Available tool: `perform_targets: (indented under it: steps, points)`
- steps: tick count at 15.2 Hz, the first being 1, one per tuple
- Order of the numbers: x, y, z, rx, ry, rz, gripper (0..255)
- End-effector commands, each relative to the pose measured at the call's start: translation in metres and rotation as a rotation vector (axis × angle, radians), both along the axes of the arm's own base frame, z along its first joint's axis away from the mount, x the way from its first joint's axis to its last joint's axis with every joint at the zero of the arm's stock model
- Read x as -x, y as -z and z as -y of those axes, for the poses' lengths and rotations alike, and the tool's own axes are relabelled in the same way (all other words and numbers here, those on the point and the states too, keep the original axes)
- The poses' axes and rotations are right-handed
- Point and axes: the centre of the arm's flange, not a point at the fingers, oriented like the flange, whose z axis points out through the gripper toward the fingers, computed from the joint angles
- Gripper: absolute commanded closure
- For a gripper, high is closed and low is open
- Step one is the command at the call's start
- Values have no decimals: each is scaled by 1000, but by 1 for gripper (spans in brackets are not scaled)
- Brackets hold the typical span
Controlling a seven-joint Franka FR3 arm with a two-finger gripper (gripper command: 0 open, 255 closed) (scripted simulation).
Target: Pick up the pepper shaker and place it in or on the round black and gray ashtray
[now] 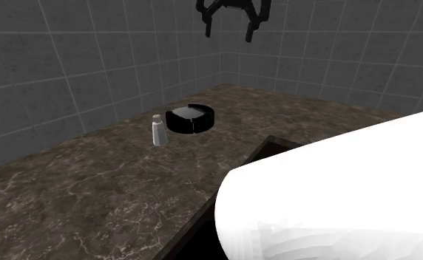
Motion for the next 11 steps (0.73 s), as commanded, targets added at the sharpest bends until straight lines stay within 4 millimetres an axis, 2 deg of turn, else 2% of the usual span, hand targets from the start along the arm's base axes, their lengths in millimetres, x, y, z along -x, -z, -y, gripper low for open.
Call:
perform_targets:
  steps: [1,11]
  points:
    - [0,0,0,0,0,0,0]
    - [-74,77,-95,71,65,-58,0]
